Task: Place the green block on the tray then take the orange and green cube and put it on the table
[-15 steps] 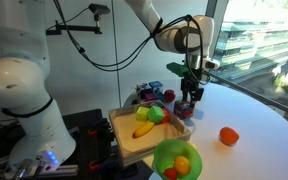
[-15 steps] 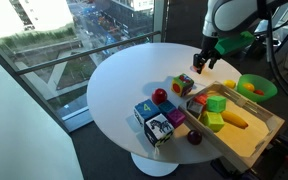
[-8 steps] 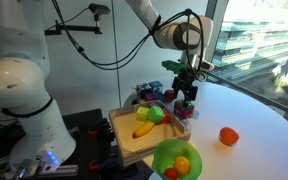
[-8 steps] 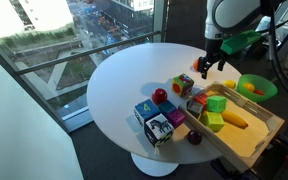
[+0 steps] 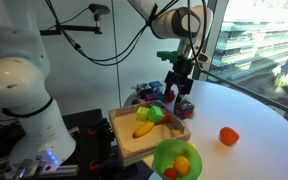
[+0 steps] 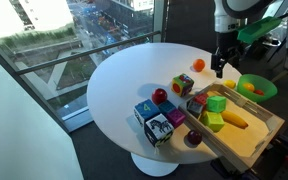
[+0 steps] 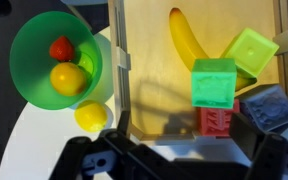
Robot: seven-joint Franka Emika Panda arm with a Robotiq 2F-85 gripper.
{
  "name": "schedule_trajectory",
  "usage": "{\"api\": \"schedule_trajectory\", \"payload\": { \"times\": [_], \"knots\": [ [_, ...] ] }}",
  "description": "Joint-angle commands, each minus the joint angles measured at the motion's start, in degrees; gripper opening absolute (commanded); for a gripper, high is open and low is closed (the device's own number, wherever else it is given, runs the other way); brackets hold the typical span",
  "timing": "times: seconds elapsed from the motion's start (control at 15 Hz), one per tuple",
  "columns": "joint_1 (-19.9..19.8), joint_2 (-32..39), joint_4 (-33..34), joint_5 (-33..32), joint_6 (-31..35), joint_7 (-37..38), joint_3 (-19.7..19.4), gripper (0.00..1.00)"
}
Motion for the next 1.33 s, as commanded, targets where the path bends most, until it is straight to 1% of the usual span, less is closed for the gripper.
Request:
{"api": "schedule_trajectory", "payload": {
  "times": [0.0,0.2,0.47,0.87,1.27],
  "knots": [
    [-0.2,-4.7,-1.8,-1.7,-5.0,-1.6,0.4,1.00],
    [-0.3,-8.3,-3.2,-2.5,-8.2,-2.5,0.5,1.00],
    [-0.6,-14.1,-6.7,-2.5,-8.4,-5.4,0.6,1.00],
    [-0.8,-23.7,-13.5,-1.1,-4.5,-11.0,-0.1,1.00],
    [-0.8,-31.3,-19.8,0.1,3.0,-15.2,-1.5,1.00]
  ]
}}
